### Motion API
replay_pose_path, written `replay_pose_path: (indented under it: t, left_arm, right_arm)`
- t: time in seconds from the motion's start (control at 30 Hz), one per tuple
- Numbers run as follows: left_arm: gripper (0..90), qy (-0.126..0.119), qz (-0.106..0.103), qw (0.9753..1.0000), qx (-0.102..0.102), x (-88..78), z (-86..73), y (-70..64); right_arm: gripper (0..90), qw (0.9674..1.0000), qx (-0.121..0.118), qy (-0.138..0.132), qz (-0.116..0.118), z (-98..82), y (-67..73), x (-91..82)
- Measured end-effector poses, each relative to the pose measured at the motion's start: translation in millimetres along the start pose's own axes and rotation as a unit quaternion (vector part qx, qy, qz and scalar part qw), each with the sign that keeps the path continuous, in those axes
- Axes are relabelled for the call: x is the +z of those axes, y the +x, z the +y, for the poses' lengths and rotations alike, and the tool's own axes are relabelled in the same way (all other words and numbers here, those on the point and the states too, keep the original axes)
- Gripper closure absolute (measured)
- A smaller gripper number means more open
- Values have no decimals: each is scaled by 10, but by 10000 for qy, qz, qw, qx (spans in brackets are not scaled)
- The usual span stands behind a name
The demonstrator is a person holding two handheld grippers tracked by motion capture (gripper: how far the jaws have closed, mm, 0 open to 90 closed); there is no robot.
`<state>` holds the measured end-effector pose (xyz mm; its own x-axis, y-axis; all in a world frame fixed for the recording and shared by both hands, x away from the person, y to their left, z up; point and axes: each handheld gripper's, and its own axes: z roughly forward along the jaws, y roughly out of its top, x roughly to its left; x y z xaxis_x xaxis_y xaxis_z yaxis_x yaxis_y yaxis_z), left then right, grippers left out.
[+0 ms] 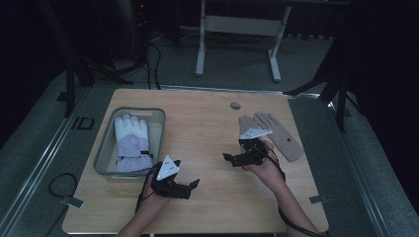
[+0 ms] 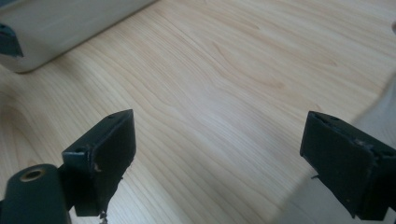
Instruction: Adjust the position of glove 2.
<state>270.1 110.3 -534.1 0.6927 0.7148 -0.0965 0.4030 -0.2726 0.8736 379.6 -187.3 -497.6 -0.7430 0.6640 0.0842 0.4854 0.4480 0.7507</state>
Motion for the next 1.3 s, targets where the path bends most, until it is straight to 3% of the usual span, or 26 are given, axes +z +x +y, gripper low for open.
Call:
replay_pose_path:
  t: [0.07, 0.17, 0.33, 0.53, 0.67, 0.87, 1.2, 1.3]
  left_arm:
    - [46, 24, 2, 10000, 49, 8, -26, -4]
    - [46, 45, 109, 9995, 279, 16, -56, -29]
    - [46, -76, -6, 9998, 160, -6, -80, -30]
    - [46, -120, -44, 9999, 106, -12, -132, -44]
    - [46, -95, -47, 9998, 163, -3, -149, -58]
    - [46, -99, -2, 9995, 314, -5, -147, -84]
    - [46, -73, -15, 9997, 246, -13, -165, -64]
    - [46, -59, -87, 9997, 201, -17, -180, -81]
  right_arm:
    - [103, 9999, 46, -1, -109, -29, -56, -18]
    - [131, 9996, 124, -85, -238, -67, -162, -62]
    - [218, 9976, 127, -177, -654, -132, -384, -154]
    - [313, 9955, 270, -72, -908, -206, -688, -214]
    - [327, 9947, 368, -87, -957, -214, -799, -206]
    - [371, 9932, 520, -15, -1043, -226, -952, -42]
    - [391, 9901, 758, 103, -1177, -267, -1082, 249]
    - [475, 9882, 704, 216, -1345, -327, -1053, 333]
